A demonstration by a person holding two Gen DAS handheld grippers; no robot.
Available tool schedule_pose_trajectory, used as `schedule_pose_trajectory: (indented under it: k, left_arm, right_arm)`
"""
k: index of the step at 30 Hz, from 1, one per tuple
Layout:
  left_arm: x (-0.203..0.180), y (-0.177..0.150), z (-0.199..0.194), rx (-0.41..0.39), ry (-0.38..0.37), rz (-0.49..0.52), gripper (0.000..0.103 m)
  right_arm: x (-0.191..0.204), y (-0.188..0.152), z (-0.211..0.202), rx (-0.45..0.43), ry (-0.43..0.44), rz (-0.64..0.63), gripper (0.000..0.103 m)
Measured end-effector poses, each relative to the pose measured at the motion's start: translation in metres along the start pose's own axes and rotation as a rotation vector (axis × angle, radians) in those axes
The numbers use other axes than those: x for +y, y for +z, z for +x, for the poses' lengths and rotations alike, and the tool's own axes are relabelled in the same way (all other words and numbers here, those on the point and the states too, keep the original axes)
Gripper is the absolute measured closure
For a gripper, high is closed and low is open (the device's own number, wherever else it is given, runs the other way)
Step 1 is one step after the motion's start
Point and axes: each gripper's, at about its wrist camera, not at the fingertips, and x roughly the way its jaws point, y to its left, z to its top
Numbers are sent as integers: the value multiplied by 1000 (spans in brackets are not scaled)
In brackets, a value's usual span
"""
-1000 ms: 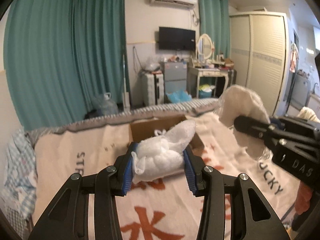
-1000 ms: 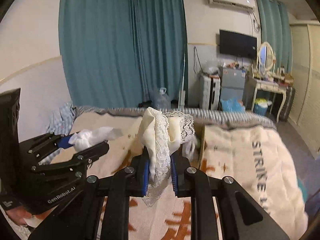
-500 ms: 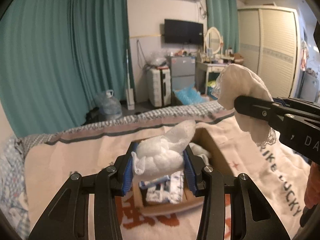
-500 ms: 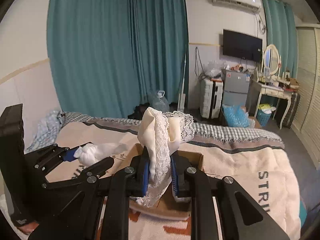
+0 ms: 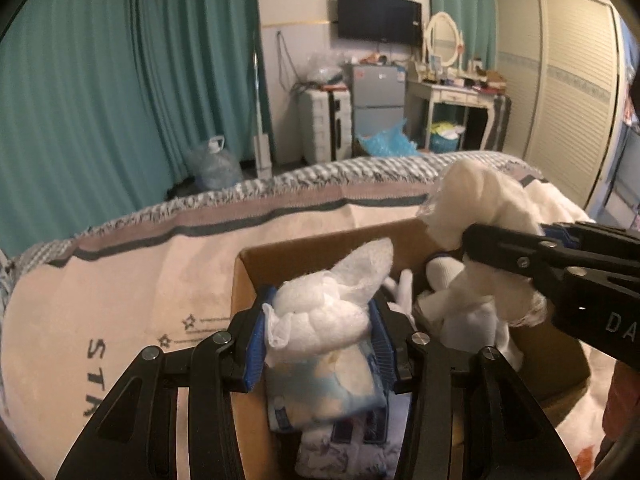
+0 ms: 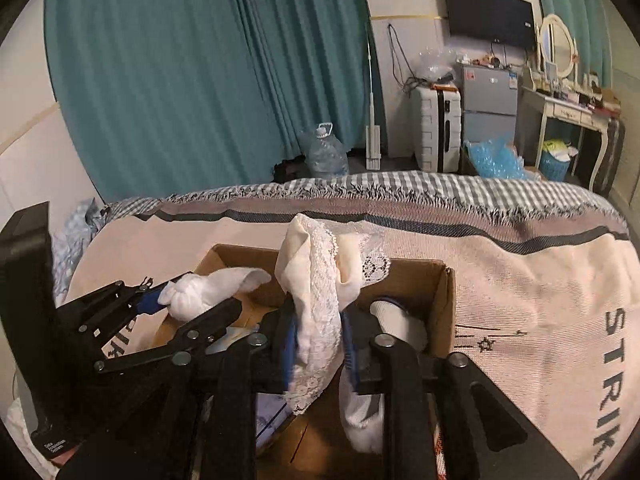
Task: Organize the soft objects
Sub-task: 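Carry the tissue and lace cloth into the box and open both tools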
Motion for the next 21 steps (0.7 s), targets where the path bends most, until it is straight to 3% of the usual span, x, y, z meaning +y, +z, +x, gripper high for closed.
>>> schedule_pose_trajectory:
  k: [1,2,3,8,12,21]
  left_arm:
    - [-4,-1,-1,2,22,15,42]
    - [-6,-1,-2,-1,29,22,31]
    - [-7,-2,-6,-14,34,28,27]
    - [-2,1,-22,10,37,-9,25]
    - [-3,11,-68,-27,51,-4,25]
    - [-13,47,-253,-275,102,5,25]
  right_arm:
    - [-3,-1,1,-3,-15,8,55]
    - [-5,-1,2,-10,-33,16,46]
    - [-8,-1,0,-18,-49,28,37]
    - [-13,1,-26,-23,-65,64,37]
    - [0,9,-78,-61,-106,26,37]
    - [56,28,-247,-244,-145,-49,37]
